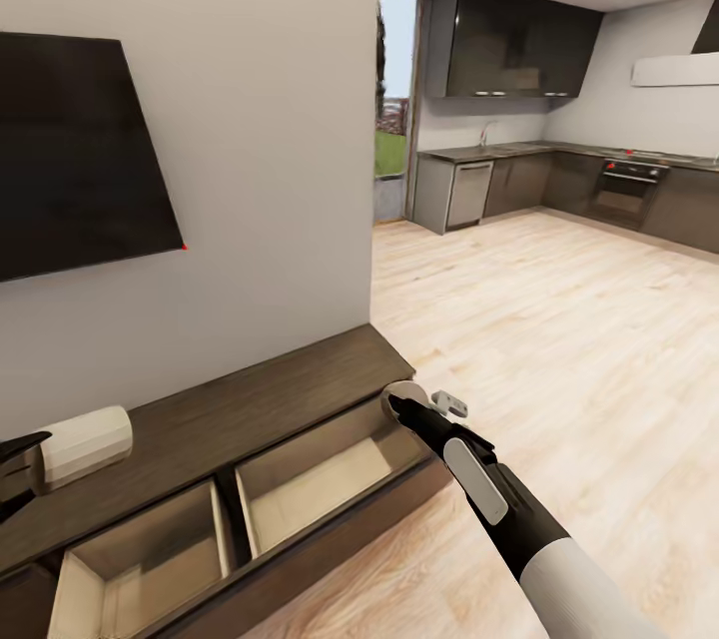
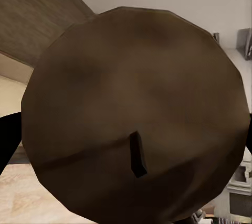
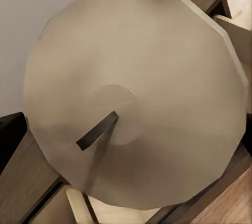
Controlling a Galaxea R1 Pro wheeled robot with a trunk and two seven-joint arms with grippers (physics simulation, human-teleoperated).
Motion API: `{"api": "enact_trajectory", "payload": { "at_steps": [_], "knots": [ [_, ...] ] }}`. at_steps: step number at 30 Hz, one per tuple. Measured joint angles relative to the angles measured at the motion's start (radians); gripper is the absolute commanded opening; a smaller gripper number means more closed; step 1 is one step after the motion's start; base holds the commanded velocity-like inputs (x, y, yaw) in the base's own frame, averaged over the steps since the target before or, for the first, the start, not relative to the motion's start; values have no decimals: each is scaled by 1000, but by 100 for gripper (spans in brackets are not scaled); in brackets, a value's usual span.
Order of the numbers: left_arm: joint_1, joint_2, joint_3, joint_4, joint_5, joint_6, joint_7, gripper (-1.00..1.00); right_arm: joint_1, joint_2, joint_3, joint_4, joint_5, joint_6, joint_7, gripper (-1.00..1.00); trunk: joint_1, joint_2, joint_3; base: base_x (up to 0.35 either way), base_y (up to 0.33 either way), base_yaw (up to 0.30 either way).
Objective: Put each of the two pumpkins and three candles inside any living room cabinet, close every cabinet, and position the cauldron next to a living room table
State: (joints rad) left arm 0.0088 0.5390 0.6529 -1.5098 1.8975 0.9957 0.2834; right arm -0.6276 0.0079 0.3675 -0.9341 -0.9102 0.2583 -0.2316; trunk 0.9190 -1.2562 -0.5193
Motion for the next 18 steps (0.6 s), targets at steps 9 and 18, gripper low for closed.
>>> {"api": "enact_trajectory", "payload": {
  "at_steps": [9, 18],
  "knots": [
    [0, -2, -1, -4, 4, -1, 1, -100, 0, 0, 0, 0, 1, 0, -2, -100, 0, 0, 0, 74, -124, 272],
    [-1, -1, -13, -18, -67, -2, 50, -100, 0, 0, 0, 0, 5, 1, -4, -100, 0, 0, 0, 3, -3, 287]
  ]
}}
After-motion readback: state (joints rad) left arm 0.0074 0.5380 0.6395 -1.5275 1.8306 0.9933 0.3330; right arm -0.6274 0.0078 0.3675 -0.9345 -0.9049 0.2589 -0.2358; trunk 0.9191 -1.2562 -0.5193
